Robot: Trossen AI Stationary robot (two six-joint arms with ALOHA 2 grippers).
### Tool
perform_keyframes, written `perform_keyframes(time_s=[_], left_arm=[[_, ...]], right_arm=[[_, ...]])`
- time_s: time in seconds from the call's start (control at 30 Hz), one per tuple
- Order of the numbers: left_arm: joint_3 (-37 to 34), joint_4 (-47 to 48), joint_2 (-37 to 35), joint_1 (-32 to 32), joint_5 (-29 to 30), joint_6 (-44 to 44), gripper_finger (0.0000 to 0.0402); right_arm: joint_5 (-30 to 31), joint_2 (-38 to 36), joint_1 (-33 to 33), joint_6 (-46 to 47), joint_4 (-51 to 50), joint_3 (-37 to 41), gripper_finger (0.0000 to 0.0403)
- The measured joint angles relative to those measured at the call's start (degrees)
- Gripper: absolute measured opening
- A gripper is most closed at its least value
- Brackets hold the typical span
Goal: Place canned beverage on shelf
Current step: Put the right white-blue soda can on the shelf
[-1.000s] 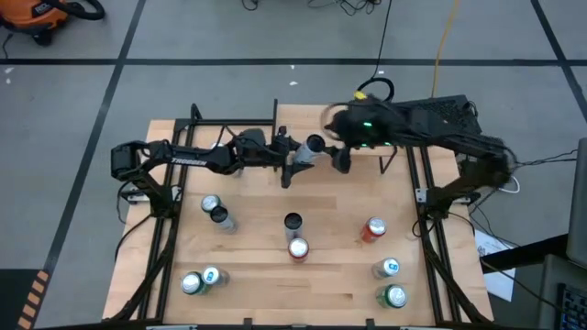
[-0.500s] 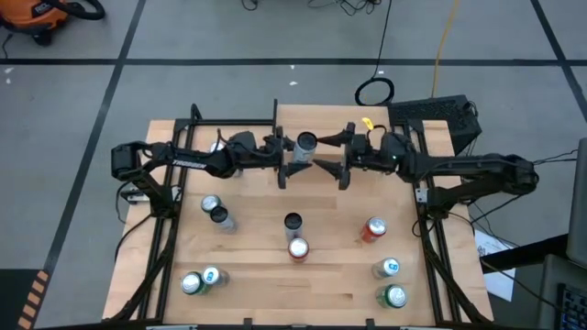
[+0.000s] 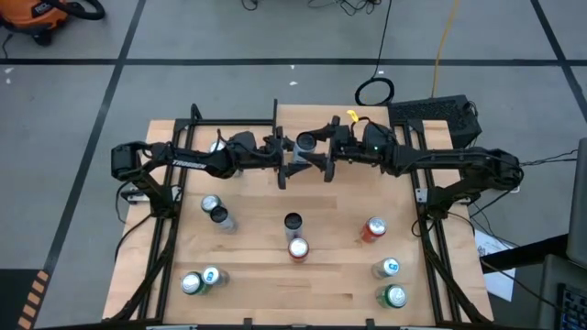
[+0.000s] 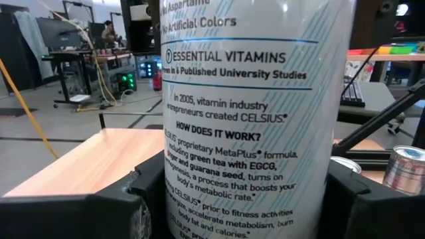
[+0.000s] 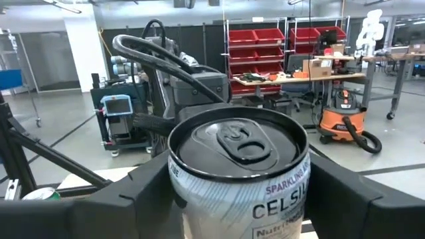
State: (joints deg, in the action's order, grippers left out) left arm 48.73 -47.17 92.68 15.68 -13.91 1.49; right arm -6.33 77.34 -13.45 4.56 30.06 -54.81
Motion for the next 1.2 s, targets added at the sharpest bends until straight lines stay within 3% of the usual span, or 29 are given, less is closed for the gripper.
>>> perform_keyframes(time_s=[0.17,0.43,0.57,0.8,1.2], left_arm=[[0.0,0.4,0.0,-0.1,1.3,-0.9,0.0255],[0.1,2.8,-1.3,1.4,4.6,-1.5,0.0334],[0.1,8.6,-3.4,2.1,4.3,0.6,0.0362],[0.1,13.3,-5.0,1.5,3.9,2.3,0.037],[0.1,16.5,-4.9,1.6,3.7,3.9,0.037]], right_arm=[[-0.1,-0.8,-0.5,0.5,-1.5,0.0,0.0238],[5.2,-6.8,-5.1,-1.5,-14.8,0.1,0.0241],[4.9,-11.0,-8.7,-2.6,-19.1,0.1,0.0241],[7.9,-15.8,-20.8,-5.2,-26.6,0.1,0.0242],[0.1,-16.5,-40.1,-3.5,-28.2,2.5,0.0244]])
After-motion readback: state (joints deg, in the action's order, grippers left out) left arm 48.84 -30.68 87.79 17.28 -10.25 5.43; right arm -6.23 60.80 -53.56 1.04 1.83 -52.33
